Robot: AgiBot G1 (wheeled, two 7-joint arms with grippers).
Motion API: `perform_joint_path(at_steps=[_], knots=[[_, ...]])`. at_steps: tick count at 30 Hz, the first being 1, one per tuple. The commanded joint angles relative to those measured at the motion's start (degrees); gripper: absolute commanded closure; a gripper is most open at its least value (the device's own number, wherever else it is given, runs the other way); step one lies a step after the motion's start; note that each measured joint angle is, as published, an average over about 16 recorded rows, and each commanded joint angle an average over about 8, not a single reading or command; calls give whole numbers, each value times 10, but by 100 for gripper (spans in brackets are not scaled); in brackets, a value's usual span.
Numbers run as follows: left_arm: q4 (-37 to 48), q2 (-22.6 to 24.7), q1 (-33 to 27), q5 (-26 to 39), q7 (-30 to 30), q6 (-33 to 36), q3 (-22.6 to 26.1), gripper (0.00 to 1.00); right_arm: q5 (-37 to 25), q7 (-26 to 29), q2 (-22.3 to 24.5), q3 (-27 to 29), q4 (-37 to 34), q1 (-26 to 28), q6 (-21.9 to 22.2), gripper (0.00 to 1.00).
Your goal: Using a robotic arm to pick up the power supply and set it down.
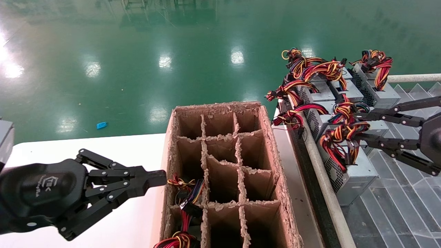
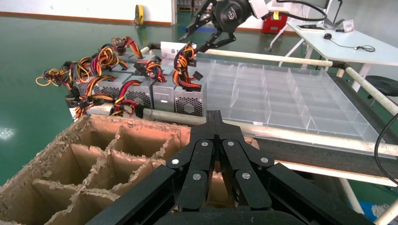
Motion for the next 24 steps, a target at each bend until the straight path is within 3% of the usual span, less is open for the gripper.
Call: perform_joint_path(at_steps=[1, 24], knots=[[0, 0, 0, 0, 0, 0, 0, 100, 3, -2, 2, 0, 0, -1, -2, 0], [0, 0, 0, 0, 0, 0, 0, 100, 55, 65, 16, 17, -2, 13, -61, 0]])
